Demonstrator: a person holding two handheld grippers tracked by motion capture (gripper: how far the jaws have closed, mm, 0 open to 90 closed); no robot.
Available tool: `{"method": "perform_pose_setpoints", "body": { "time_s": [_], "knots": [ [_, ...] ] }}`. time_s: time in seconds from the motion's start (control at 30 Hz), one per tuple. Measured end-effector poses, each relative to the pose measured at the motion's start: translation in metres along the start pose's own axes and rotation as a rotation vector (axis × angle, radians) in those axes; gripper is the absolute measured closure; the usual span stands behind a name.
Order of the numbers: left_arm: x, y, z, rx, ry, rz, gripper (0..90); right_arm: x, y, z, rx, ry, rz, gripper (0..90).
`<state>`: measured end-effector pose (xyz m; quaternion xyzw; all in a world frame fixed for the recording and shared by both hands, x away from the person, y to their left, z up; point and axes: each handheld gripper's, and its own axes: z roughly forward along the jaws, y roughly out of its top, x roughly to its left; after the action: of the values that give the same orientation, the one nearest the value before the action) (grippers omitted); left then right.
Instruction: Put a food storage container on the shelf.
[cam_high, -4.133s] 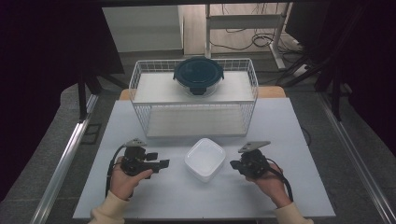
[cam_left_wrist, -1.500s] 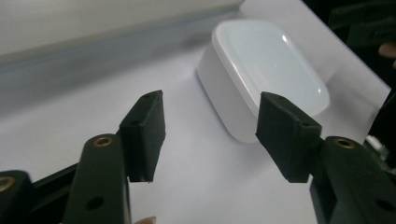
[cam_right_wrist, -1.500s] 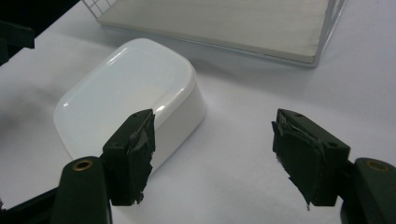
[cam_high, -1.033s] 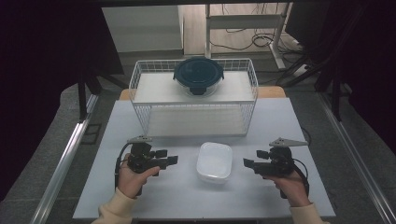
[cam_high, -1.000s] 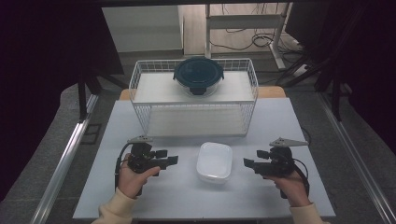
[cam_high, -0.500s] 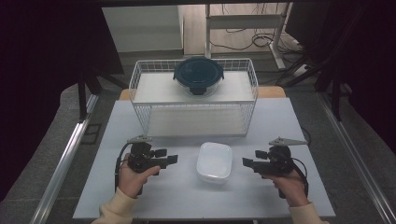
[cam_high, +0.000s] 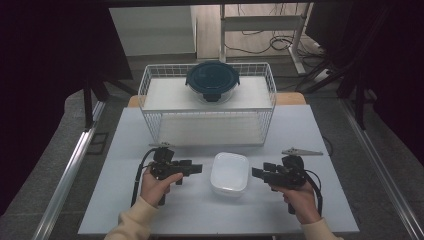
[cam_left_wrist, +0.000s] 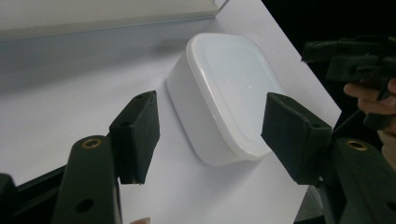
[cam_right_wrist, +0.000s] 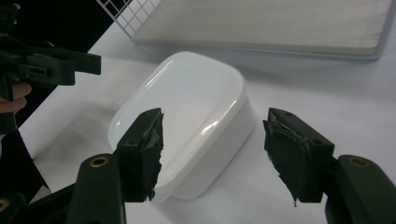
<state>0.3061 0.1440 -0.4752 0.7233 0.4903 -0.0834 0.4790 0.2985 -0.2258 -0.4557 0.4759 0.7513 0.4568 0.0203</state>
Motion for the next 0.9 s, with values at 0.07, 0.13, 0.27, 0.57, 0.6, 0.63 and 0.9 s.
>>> {"method": "perform_pose_setpoints", "body": {
  "time_s": [0.07, 0.13, 0.27, 0.57, 0.6, 0.63, 0.9],
  "knots": [
    [0.0, 0.002, 0.005, 0.009, 0.002, -0.014, 35.6, 0.002, 0.001, 0.005, 0.008, 0.009, 0.011, 37.8],
    [0.001, 0.005, 0.01, 0.033, -0.001, -0.012, 35.2, 0.004, 0.003, 0.01, 0.016, 0.006, 0.018, 38.0],
    [0.002, 0.008, 0.021, 0.063, -0.031, -0.029, 35.1, 0.004, 0.003, 0.021, 0.032, 0.011, 0.058, 39.8],
    [0.015, 0.009, 0.043, 0.122, -0.132, -0.118, 41.2, 0.002, -0.006, 0.037, 0.075, 0.014, 0.087, 45.1],
    [0.016, 0.009, 0.044, 0.125, -0.137, -0.124, 41.2, 0.002, -0.006, 0.039, 0.077, 0.013, 0.09, 45.3],
    [0.018, 0.01, 0.046, 0.12, -0.141, -0.141, 41.5, 0.001, -0.006, 0.039, 0.081, 0.015, 0.093, 45.7],
    [0.024, 0.009, 0.058, 0.129, -0.193, -0.205, 48.3, -0.005, -0.009, 0.044, 0.088, 0.051, 0.147, 48.9]
  ]
}}
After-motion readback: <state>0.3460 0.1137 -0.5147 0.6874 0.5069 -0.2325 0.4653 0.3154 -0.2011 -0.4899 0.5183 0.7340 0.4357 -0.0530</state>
